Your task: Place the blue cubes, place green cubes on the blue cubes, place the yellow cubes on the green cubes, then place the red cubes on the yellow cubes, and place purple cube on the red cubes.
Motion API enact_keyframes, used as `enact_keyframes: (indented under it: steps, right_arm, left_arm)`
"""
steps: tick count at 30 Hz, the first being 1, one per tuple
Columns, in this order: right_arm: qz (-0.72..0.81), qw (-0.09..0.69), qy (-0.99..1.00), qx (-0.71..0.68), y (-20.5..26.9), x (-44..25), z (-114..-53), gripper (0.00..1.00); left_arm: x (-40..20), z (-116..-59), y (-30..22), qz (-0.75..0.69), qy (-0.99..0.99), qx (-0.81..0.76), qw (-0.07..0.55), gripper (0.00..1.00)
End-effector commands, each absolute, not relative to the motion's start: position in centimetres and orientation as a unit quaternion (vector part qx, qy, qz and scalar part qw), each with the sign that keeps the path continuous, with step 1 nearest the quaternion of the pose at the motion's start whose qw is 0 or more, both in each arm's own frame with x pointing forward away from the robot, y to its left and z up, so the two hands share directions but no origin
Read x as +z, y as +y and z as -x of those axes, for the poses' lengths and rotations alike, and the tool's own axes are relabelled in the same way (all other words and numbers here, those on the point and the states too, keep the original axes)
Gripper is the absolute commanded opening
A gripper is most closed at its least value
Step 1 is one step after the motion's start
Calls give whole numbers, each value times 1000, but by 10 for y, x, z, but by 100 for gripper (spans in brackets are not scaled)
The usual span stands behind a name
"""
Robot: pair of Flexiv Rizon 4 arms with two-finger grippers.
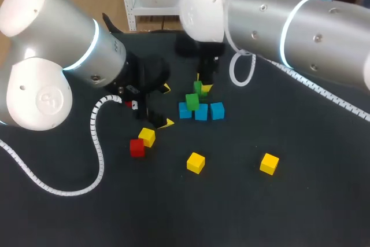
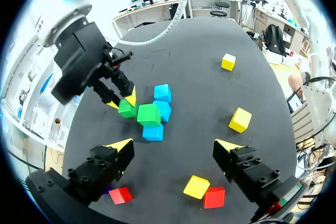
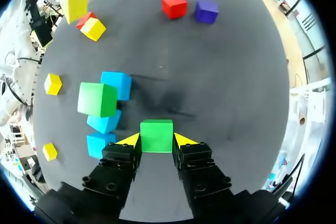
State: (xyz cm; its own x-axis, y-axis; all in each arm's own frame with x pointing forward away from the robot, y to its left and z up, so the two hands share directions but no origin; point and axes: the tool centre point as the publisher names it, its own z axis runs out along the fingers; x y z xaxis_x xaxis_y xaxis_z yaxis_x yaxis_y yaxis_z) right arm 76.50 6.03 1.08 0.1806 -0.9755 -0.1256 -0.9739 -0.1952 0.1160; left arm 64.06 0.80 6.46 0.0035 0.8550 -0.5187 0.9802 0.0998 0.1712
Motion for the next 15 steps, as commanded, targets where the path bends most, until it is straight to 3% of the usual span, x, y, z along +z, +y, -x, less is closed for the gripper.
enact_keyframes:
  steps: [1,15]
  right_arm:
    - [-764,-14,-640,-78,52,25,-753,0]
    - [-740,-40,-669,-54,29,60,-708,0]
  left_arm:
    - [64,-641,10,-661,693,-124,260,100]
    - [64,-641,10,-661,693,-124,260,100]
